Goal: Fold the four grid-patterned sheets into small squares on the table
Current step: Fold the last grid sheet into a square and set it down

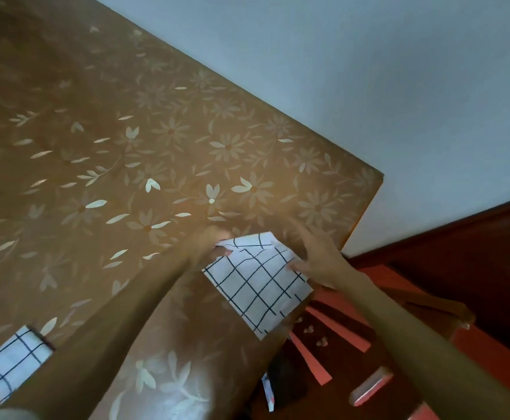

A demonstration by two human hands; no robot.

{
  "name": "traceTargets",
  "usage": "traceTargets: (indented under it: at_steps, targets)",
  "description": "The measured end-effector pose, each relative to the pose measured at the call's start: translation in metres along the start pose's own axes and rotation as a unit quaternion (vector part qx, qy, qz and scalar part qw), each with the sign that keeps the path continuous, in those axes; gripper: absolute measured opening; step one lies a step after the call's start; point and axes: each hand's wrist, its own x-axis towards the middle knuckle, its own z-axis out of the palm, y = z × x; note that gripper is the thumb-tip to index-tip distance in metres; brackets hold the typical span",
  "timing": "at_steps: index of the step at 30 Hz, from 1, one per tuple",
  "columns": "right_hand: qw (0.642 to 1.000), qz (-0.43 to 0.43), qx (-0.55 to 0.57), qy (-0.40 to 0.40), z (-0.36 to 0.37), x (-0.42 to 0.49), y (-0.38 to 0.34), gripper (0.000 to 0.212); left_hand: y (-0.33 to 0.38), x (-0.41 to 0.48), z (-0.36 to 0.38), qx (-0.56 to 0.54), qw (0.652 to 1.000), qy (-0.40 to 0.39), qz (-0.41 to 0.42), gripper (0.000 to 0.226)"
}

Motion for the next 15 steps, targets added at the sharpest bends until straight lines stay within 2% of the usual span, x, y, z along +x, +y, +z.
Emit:
traceTargets:
  at_steps: [2,4,5,7,9,10,12,13,15]
  targets:
    - [0.996,0.005,0.057,-0.061,0.002,0.025,-0.005,0.093,0.01,0.008,-0.013,0.103,0.994,-0.025,0.02,0.027]
    - [0.992,0.029,0.064,-0.106,0.004,0.042,-0.009,0.055,0.014,0.014,-0.019,0.129,0.991,-0.031,0.021,0.023]
    - [0.99,0.043,0.058,-0.119,0.006,0.049,-0.009,0.04,0.013,0.016,-0.019,0.102,0.994,-0.016,0.022,0.023]
    - [0.985,0.07,0.118,-0.109,0.012,0.055,-0.002,0.036,-0.001,0.018,-0.013,-0.037,0.997,0.066,0.001,0.027]
    - [0.973,0.08,0.194,-0.091,0.013,0.054,0.007,0.044,-0.014,0.015,-0.005,-0.205,0.964,0.159,-0.057,0.058]
    - [0.969,0.079,0.214,-0.091,0.013,0.054,0.013,0.044,-0.019,0.012,0.0,-0.291,0.937,0.175,-0.086,0.068]
    - [0.96,0.084,0.246,-0.1,0.009,0.054,0.022,0.032,-0.027,0.006,0.014,-0.436,0.883,0.126,-0.117,0.072]
    - [0.956,0.081,0.261,-0.103,0.007,0.055,0.025,0.028,-0.029,0.004,0.021,-0.475,0.866,0.089,-0.13,0.069]
    - [0.951,0.073,0.283,-0.103,-0.001,0.057,0.026,0.029,-0.028,0.004,0.033,-0.495,0.854,0.04,-0.159,0.053]
